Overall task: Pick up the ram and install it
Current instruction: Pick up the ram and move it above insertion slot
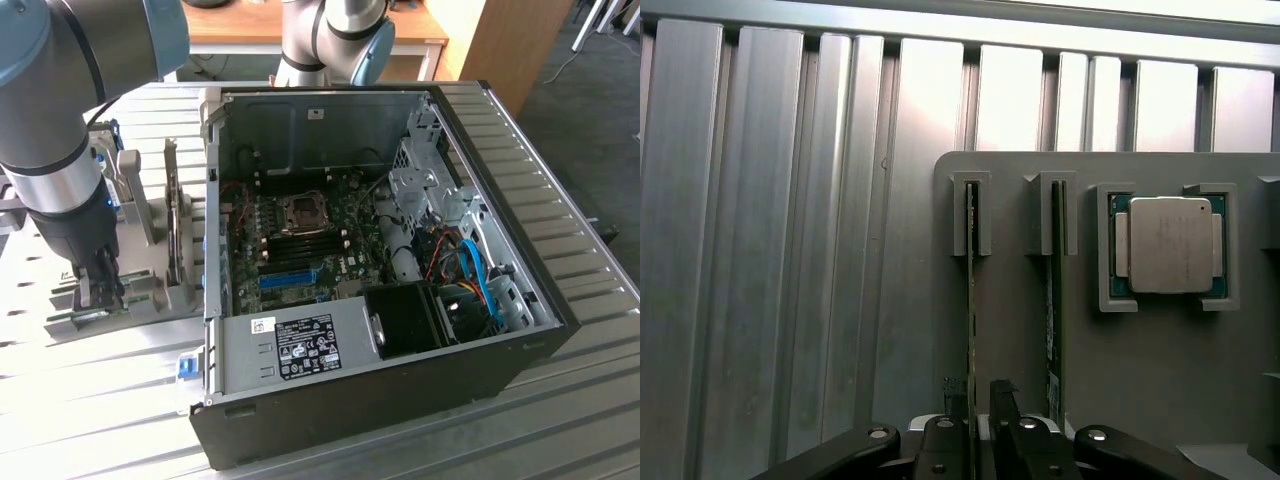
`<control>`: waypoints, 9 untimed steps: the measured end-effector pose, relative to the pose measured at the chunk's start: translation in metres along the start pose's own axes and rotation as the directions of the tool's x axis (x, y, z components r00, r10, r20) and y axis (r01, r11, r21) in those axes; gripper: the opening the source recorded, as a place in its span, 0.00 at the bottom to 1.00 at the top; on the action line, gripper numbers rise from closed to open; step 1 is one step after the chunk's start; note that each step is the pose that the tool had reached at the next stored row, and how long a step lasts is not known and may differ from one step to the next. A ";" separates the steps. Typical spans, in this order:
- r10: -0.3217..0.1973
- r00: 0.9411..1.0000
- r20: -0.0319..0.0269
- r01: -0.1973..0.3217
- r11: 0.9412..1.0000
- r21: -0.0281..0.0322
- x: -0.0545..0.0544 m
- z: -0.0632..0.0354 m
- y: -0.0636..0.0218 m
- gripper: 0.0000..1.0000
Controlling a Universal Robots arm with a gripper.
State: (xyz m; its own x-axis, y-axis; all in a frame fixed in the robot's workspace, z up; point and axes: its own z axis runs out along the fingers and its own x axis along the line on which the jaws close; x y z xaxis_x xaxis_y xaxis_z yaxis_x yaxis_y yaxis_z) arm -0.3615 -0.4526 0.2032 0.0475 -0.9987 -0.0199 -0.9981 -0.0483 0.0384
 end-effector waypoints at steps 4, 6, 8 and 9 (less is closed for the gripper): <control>0.000 1.000 0.000 0.000 1.000 0.000 0.000 0.0000 0.0000 0.24; 0.000 1.000 0.000 0.000 1.000 0.000 0.000 0.0000 0.0000 0.24; 0.000 1.000 0.000 0.000 1.000 0.000 0.001 0.0001 0.0001 0.24; 0.000 1.000 0.000 0.000 1.000 0.000 0.001 0.0000 0.0001 0.24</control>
State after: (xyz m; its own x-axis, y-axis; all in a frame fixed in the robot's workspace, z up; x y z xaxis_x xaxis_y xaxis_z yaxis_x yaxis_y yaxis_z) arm -0.3615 -0.4534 0.2031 0.0474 -0.9987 -0.0198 -0.9981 -0.0481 0.0383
